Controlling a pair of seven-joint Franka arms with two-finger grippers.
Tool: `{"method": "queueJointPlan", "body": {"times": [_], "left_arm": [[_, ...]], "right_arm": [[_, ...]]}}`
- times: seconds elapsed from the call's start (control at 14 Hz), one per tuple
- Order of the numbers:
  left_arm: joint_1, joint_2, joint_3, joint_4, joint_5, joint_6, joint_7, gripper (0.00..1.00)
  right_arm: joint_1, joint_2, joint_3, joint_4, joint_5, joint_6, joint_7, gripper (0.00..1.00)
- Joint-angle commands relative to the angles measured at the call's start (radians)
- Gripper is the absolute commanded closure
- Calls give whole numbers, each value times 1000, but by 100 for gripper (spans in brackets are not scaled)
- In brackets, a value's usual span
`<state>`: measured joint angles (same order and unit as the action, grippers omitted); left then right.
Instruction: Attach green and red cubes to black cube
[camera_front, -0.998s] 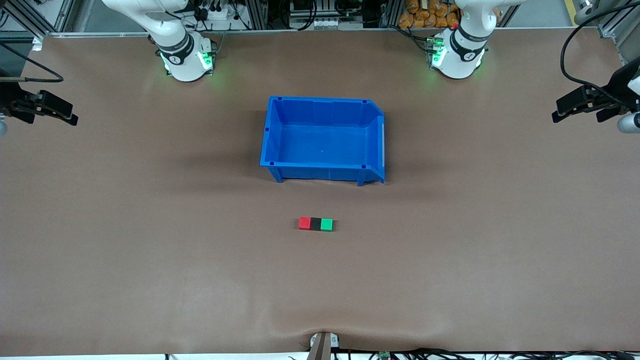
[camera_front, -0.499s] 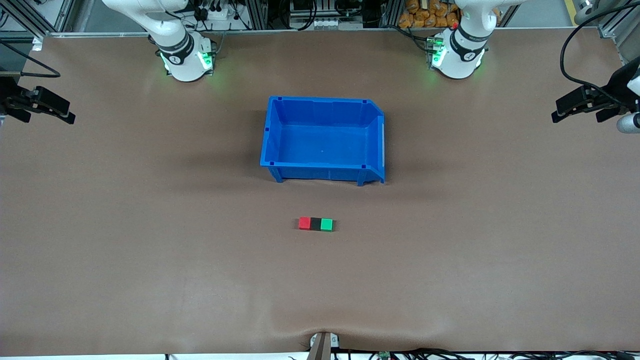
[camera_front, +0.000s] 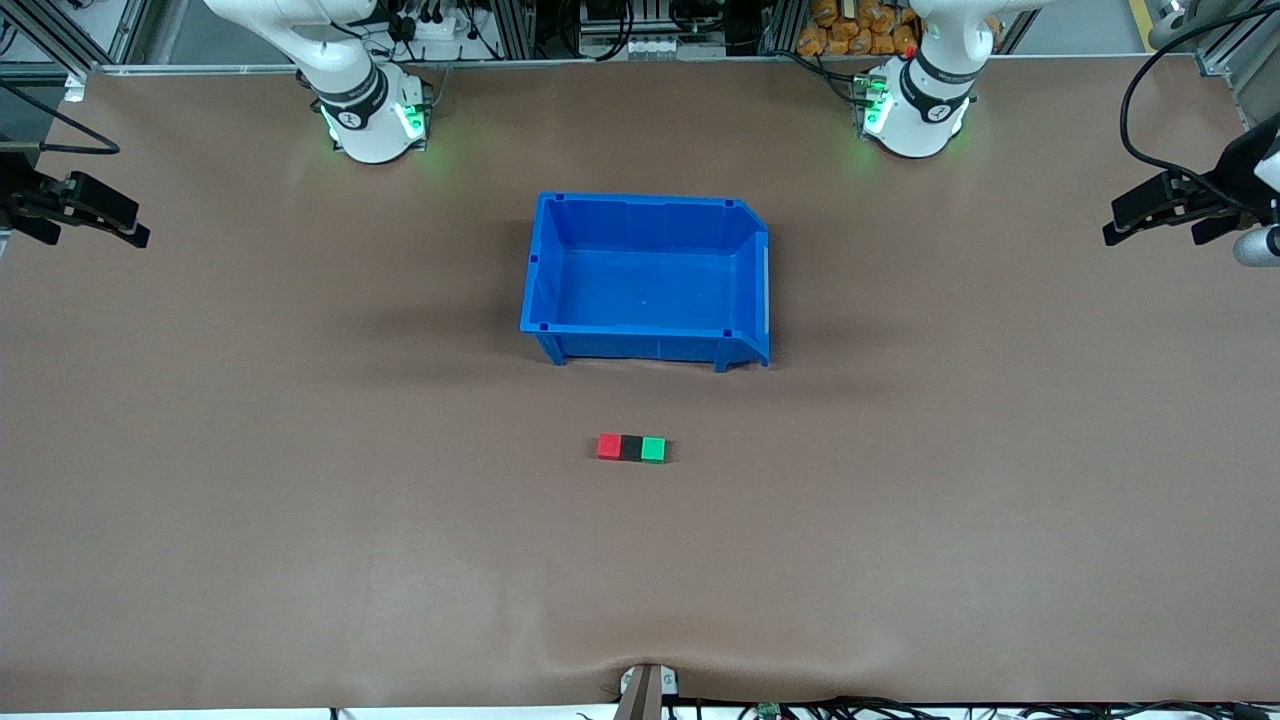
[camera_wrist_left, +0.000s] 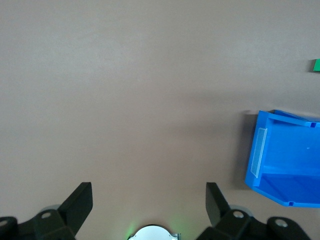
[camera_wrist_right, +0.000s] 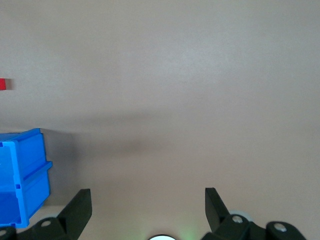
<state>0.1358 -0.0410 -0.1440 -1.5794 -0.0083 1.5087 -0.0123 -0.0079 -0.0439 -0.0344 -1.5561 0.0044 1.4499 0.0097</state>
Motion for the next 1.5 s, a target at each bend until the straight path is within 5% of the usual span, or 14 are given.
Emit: {"method": "queueJointPlan", "body": {"times": [0.0, 1.43], "left_arm": [[5, -5, -5, 1, -16, 1, -6, 0], [-12, 23, -25, 33, 4, 2, 0, 0]], "right_arm": [[-3, -14, 4, -1, 0, -9, -8, 0], [-10, -14, 1, -4, 6, -22, -2, 0]]}}
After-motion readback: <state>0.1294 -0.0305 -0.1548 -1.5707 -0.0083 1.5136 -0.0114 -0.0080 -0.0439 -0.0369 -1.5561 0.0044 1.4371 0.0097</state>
